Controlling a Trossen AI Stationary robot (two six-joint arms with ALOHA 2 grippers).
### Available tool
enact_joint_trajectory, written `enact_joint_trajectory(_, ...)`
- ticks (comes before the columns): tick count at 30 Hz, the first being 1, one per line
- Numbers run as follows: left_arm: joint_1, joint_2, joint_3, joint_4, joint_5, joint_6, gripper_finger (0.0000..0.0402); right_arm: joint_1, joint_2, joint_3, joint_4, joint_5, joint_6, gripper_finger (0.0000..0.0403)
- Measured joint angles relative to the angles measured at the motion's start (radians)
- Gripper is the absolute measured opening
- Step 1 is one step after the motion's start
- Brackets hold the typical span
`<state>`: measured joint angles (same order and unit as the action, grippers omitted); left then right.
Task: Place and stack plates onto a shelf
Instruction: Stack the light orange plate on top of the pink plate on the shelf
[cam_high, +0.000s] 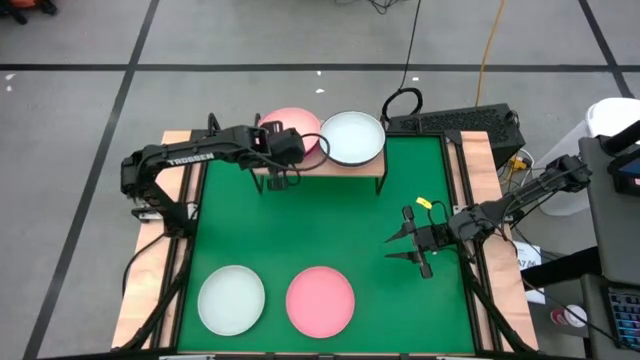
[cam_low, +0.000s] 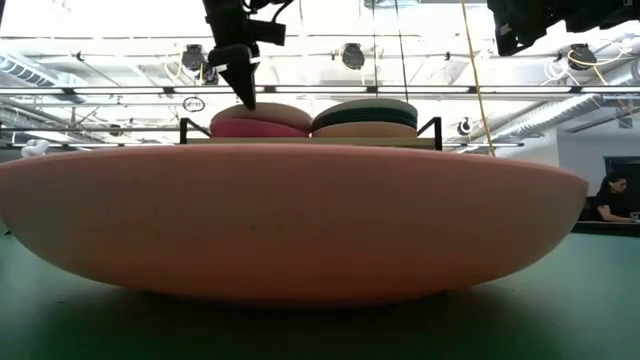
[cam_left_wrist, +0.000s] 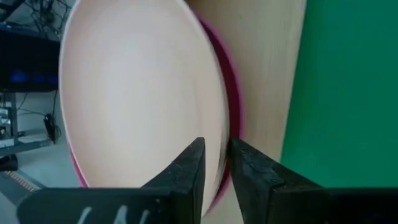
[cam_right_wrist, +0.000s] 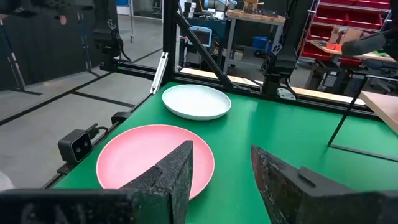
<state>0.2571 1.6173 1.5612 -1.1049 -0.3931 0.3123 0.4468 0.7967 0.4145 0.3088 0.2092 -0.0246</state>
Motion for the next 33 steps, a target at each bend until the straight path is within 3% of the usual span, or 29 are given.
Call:
enact_joint_trajectory(13,-0.031,0.0,0.0,-0.065,-0.023,-0.052,0.0083,0.0,0.0,0.0,0.0,0.0,-0.002,0.0144)
enact_joint_trajectory(28,-0.029,-0.001,-0.076,0.097,0.0,-0.057,0.0084,0.0,0.0,0.0,0.0,0.002,-0.002,0.0144)
enact_joint_trajectory(33,-0.028,0.0,-0.125,0.112,-0.065,-0.064,0.0081,0.0,0.0,0.0,0.0,0.003,0.007,0.0144)
